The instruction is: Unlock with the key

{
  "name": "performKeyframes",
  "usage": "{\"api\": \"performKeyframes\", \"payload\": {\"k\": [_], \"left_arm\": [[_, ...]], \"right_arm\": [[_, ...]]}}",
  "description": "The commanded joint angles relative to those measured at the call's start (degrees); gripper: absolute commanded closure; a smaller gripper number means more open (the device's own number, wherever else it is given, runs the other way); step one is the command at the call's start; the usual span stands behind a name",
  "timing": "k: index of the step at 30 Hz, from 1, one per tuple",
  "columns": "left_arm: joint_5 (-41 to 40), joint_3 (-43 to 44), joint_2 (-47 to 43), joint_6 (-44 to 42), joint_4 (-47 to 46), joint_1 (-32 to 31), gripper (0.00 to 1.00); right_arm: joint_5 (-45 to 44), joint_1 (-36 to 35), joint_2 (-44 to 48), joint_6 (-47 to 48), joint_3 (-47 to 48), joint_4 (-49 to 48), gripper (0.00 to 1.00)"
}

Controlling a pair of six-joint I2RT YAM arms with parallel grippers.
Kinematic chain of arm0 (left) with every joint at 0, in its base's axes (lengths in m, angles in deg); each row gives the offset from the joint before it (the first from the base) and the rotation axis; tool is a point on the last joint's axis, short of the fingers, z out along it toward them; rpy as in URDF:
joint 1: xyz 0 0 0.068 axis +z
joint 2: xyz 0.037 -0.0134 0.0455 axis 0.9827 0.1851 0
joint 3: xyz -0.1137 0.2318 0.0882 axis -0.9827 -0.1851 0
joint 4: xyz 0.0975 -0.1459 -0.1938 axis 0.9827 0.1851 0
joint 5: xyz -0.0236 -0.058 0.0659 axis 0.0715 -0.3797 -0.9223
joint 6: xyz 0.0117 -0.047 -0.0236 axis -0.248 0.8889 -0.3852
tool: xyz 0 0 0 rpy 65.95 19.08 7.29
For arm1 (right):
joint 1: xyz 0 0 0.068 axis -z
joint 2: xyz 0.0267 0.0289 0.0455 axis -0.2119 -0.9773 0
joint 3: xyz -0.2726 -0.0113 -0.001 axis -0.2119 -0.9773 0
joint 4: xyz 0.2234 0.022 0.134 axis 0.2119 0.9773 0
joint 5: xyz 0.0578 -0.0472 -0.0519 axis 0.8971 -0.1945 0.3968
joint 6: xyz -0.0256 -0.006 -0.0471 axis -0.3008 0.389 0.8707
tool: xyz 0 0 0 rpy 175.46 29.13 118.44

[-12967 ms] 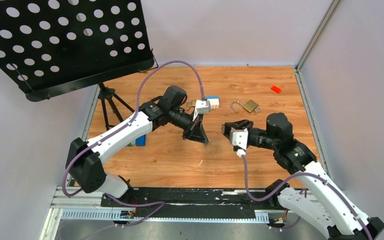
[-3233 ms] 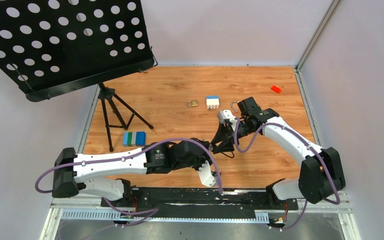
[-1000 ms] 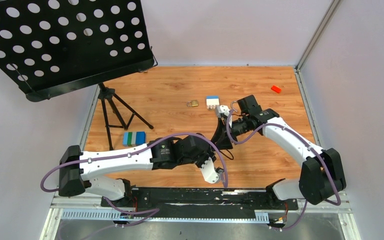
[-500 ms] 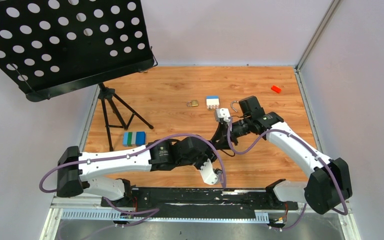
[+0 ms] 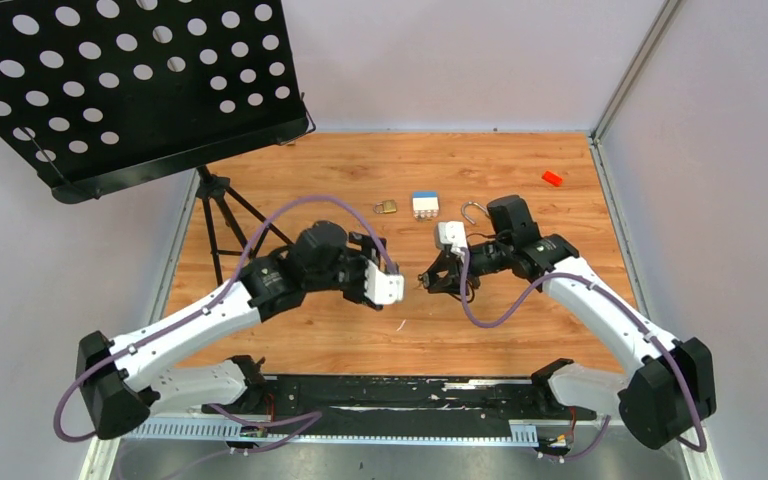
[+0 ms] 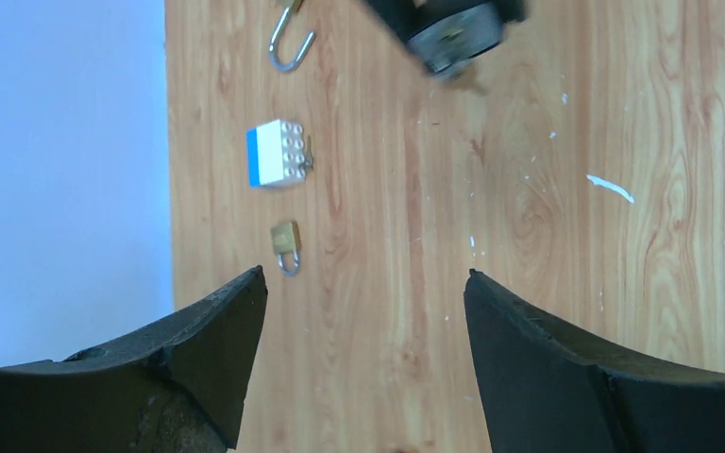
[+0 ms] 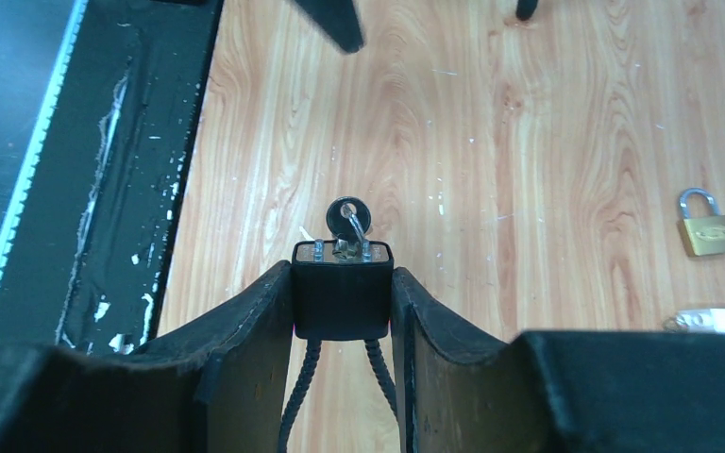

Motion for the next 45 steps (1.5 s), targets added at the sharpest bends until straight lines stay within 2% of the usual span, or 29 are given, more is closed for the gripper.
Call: {"api": "performKeyframes", "payload": {"k": [1, 4, 8, 12, 17, 23, 34, 42, 45], "left_arm": [[18.3, 1.9, 0.6, 19.7, -4.7, 9.1, 0.20], [26.1, 4.0, 5.7, 30.8, -6.8, 13.5, 0.29], [32.0, 9.4, 14.0, 43.1, -5.7, 14.9, 0.41], [39.5, 12.5, 20.5, 52.2, -6.1, 16.0, 0.48], [44.0, 11.4, 25.0, 64.0, -13.1, 17.9, 0.54], [47.0, 11.0, 28.9, 70.0, -17.6, 18.2, 0.64], [47.8, 10.2, 31.6, 74.3, -22.2, 18.2, 0.78], [48.5, 9.0, 33.0, 75.9, -23.5, 18.2, 0.82], [48.3, 9.0, 33.1, 76.0, -23.3, 18.2, 0.76]], "right_arm": [[-3.4, -1.1, 4.4, 0.0, -1.4, -6.2, 1.00], [-7.2, -2.8, 6.1, -0.4, -2.9, -8.6, 1.00], [-14.5, -6.1, 7.6, 0.0, -5.4, -12.3, 1.00], [-19.5, -7.7, 8.0, 0.8, -7.2, -14.6, 1.00], [-20.8, -7.9, 7.7, 1.5, -7.8, -14.9, 1.00], [-20.8, -7.9, 6.5, 1.7, -7.8, -14.6, 1.00], [-21.1, -7.9, 5.1, 1.3, -7.4, -14.7, 1.00], [-22.3, -8.0, 4.8, 0.2, -7.1, -15.4, 1.00], [-22.8, -7.9, 4.6, 0.2, -7.2, -15.4, 1.00]]}}
